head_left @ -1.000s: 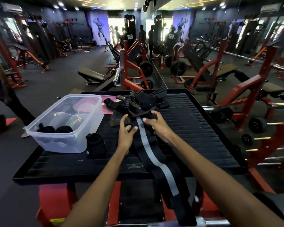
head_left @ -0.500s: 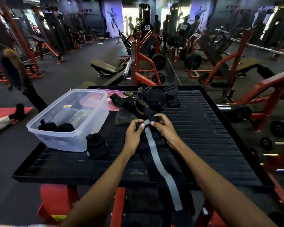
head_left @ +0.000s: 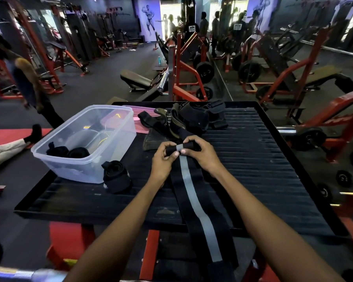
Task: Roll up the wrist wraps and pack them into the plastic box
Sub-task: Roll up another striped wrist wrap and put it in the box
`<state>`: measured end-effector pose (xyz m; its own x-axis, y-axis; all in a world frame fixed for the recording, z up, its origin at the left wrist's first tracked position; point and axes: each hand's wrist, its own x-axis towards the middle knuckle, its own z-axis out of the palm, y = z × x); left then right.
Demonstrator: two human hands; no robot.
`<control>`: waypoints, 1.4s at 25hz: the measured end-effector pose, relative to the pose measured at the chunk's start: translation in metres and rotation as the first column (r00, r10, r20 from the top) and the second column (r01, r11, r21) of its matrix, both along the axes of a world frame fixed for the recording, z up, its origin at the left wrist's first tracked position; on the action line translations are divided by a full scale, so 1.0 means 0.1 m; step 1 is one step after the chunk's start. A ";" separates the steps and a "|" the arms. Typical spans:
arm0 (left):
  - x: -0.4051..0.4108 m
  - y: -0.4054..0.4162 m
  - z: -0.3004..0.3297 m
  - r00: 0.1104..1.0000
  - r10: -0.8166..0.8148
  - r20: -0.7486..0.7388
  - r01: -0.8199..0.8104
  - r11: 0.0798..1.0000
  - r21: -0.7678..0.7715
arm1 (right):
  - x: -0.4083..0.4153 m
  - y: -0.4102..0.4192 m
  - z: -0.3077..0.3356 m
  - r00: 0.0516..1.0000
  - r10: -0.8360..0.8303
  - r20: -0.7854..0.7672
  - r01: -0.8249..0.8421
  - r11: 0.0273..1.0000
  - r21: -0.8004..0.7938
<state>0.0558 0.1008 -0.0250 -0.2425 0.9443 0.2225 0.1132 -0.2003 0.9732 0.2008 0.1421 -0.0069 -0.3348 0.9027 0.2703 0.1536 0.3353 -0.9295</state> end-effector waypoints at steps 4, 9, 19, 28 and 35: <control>-0.03 0.00 0.03 0.999 0.032 -0.024 -0.032 0.999 0.010 | -0.03 -0.02 0.01 0.996 0.000 -0.086 -0.005 0.998 -0.064; 0.02 -0.04 0.06 1.000 0.005 0.021 -0.005 1.000 -0.026 | -0.02 -0.04 0.03 0.993 0.012 -0.115 -0.009 1.000 0.021; 0.01 -0.03 0.01 0.994 -0.041 -0.104 0.036 0.998 -0.051 | 0.00 0.00 0.02 0.998 0.005 -0.055 -0.002 0.998 0.063; -0.03 -0.02 0.00 0.992 -0.008 -0.124 0.005 1.000 -0.024 | 0.01 0.02 0.02 1.000 -0.012 -0.024 0.011 1.000 -0.018; -0.06 0.00 -0.01 0.976 0.041 -0.213 -0.043 0.999 -0.003 | -0.01 0.02 0.01 0.999 -0.029 0.021 0.031 0.997 -0.067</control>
